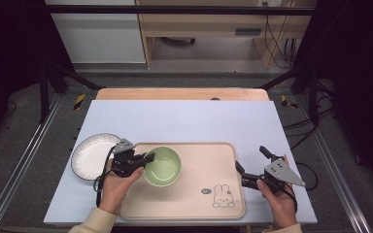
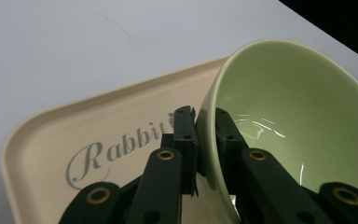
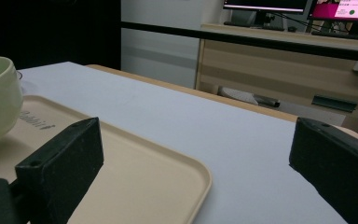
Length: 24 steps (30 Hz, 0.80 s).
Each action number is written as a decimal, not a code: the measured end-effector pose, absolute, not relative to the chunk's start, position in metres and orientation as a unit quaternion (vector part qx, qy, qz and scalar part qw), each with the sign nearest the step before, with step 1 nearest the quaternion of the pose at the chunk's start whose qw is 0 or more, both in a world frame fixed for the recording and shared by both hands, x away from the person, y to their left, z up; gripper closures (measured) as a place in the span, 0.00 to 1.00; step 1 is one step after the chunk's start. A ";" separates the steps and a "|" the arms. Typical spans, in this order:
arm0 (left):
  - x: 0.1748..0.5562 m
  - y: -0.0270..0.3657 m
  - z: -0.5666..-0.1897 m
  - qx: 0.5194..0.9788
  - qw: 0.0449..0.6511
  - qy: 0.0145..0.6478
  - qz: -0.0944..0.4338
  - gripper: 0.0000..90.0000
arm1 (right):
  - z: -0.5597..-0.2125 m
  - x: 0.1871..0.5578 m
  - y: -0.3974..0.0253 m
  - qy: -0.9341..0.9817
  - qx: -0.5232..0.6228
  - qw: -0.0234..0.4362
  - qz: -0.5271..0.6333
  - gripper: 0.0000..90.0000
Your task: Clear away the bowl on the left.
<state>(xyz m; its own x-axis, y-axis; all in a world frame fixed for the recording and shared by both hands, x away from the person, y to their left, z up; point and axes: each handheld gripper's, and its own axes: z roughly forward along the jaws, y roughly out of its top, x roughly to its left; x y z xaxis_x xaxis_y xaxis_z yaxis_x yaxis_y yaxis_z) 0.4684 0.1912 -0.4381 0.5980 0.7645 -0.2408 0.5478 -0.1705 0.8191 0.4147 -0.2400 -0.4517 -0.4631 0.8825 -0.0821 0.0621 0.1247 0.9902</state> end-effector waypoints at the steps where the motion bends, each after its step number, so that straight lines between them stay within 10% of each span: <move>1: 0.469 0.189 -0.438 0.759 0.476 0.431 0.110 0.92 | -0.452 0.415 -0.240 0.652 0.361 0.371 0.554 0.03; 24: 0.473 0.158 -0.448 0.774 0.454 0.435 0.072 0.91 | -0.451 0.414 -0.242 0.649 0.360 0.373 0.557 0.03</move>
